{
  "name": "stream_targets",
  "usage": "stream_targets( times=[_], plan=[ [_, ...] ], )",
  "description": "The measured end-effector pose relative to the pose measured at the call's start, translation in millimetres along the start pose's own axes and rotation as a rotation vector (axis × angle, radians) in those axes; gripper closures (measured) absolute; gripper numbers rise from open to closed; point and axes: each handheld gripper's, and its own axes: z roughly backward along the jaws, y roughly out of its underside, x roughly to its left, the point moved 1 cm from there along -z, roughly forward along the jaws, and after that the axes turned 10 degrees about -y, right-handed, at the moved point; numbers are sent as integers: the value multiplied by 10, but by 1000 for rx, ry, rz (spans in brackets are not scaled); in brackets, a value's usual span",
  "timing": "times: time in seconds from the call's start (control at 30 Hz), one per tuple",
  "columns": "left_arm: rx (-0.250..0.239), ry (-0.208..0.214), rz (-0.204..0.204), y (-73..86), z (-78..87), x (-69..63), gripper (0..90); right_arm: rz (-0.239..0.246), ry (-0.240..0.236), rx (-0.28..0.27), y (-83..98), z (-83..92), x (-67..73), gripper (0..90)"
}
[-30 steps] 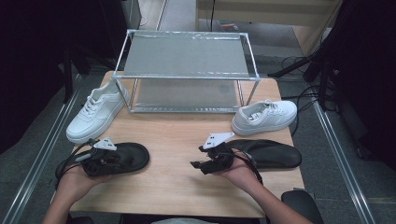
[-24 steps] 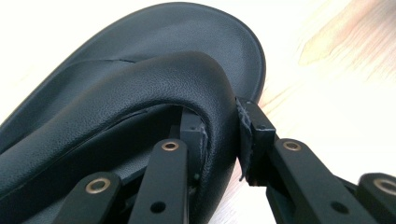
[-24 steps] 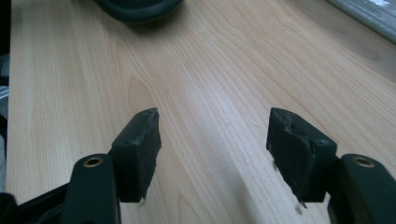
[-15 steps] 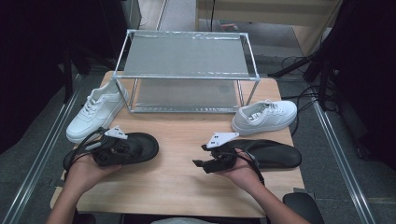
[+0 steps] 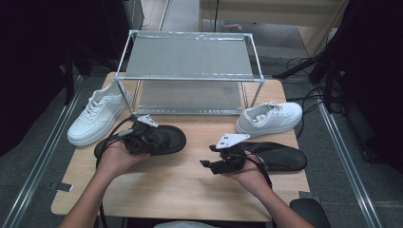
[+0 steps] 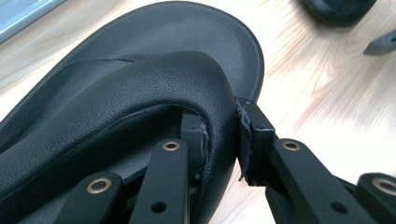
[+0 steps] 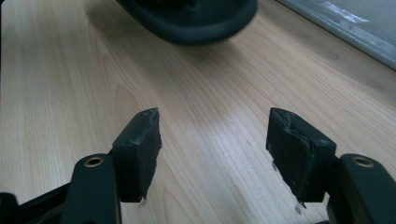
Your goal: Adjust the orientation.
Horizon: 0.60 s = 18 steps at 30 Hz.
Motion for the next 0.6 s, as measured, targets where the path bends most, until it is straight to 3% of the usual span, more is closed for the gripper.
stream_targets(
  times=[0.27, 0.43, 0.6],
  plan=[
    [27, 41, -12, -261, -245, -201, 753, -13, 22, -8, 46, 58, -15, 365],
    [30, 55, -44, -396, -381, -330, 752, -30, 34, -11, 83, 99, -15, 365],
    [24, 84, -34, -460, -535, -388, 750, -46, 47, -15, 126, 129, -23, 365]
  ],
)
